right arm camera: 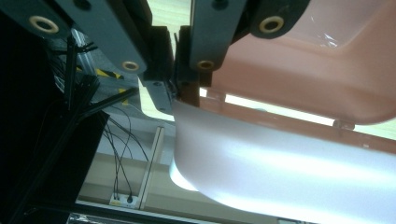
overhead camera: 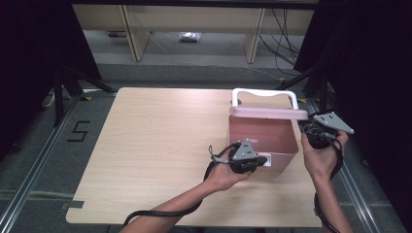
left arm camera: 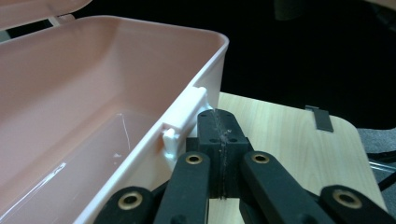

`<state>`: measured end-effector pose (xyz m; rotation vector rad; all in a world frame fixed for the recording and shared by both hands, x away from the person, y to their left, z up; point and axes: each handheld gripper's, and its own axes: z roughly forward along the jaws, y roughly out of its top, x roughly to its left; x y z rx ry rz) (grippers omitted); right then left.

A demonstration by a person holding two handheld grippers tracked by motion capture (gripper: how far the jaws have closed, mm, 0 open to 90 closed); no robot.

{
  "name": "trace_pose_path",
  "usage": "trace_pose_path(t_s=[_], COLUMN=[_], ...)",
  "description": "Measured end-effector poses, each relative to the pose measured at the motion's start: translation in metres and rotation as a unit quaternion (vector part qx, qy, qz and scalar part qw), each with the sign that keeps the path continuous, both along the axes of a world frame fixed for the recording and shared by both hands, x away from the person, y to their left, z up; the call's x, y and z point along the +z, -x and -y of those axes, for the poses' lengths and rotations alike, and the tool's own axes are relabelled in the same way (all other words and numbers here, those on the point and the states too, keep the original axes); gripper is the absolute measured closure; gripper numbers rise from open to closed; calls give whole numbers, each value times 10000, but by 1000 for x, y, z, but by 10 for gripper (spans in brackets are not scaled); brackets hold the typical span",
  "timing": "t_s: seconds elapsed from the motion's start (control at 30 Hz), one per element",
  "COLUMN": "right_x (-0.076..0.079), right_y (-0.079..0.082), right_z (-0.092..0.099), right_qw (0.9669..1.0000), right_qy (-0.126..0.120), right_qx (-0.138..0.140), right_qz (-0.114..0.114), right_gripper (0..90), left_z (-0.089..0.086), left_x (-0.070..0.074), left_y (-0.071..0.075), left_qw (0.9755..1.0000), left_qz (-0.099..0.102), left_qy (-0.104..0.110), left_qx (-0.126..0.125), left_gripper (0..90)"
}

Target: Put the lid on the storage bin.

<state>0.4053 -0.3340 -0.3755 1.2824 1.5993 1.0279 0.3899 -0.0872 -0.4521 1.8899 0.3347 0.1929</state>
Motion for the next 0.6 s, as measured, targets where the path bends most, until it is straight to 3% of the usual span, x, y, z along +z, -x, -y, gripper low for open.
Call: trace_pose_path(t_s=[0.07, 0.17, 0.23, 0.3, 0.47, 0.6], right_x=[0, -1, -1, -3, -4, -5], right_y=[1, 1, 3, 3, 5, 6], right_z=[-1, 1, -1, -1, 0, -1], right_qw=[9999, 10000, 9999, 10000, 10000, 10000], right_qy=[-88, 30, -79, -62, 38, -37], right_qx=[-18, 29, -19, -26, 20, -32], right_qz=[-63, 32, -79, -20, -39, -36], right_gripper=[883, 882, 882, 882, 880, 880], left_z=[-2, -8, -12, -18, -33, -46], left_x=[2, 8, 12, 17, 27, 32], left_y=[1, 1, 1, 0, -9, -17], left_qw=[10000, 9999, 9998, 9997, 9988, 9978], left_qz=[10, 45, 70, 108, 161, 147], left_qy=[39, 92, 160, 198, 314, 357], left_qx=[11, 32, 56, 97, 340, 534], left_gripper=[898, 898, 898, 898, 899, 899])
